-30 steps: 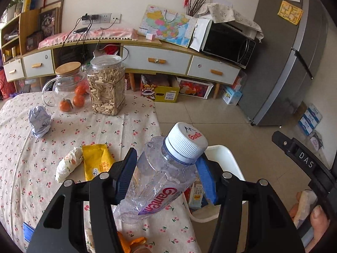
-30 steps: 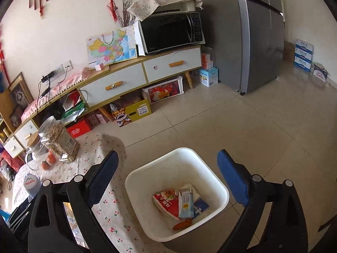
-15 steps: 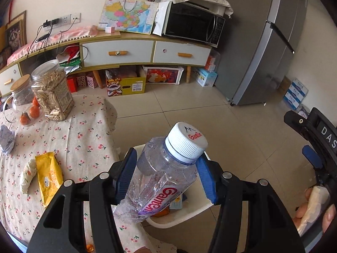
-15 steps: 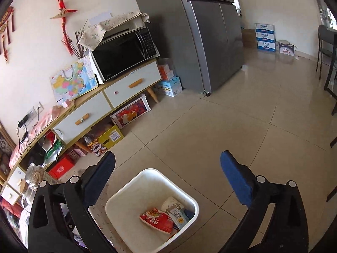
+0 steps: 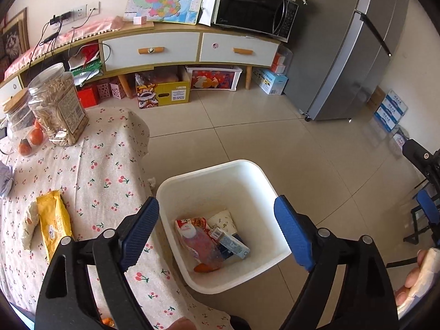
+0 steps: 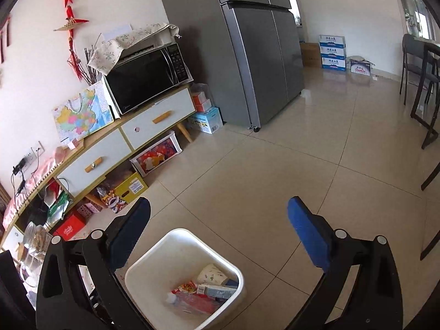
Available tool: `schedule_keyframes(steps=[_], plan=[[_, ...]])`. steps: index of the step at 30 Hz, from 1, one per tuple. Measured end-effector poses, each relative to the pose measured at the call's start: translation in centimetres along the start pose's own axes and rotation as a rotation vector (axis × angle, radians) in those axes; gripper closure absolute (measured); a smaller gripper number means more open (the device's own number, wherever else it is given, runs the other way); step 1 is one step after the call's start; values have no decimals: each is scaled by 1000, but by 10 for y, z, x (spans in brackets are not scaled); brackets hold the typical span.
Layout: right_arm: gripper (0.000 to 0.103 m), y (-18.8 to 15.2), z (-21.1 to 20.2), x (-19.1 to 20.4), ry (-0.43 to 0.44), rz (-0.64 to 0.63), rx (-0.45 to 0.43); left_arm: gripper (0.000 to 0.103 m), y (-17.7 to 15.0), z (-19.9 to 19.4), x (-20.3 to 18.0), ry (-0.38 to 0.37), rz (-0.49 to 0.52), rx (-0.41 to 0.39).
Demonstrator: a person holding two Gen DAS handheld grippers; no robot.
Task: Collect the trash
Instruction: 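Carry the bottle and carton over the white bin and open both tools, then grasp the white wrapped bundle on the table with the left tool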
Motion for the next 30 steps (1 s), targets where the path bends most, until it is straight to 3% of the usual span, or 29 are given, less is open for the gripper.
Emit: schedule_keyframes(steps=[6, 25, 30], plan=[[7, -18, -4, 37, -15, -156, 6, 16, -5, -11, 33, 96, 26, -11], [7, -96, -20, 169, 154, -431, 99, 16, -30, -38, 185, 278, -119, 28], [7, -122, -25, 202, 194, -511, 130, 16, -36, -33, 229, 332, -96, 110]])
Point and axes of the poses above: each gripper's, at about its wrist camera, not at the fingertips, and z roughly the way its jaws point, x to its left, y to its top, the point moved 6 cm from there along z, roughly the way its jaws point, and after that the axes turned 1 degree about x, right-handed, at the moved point
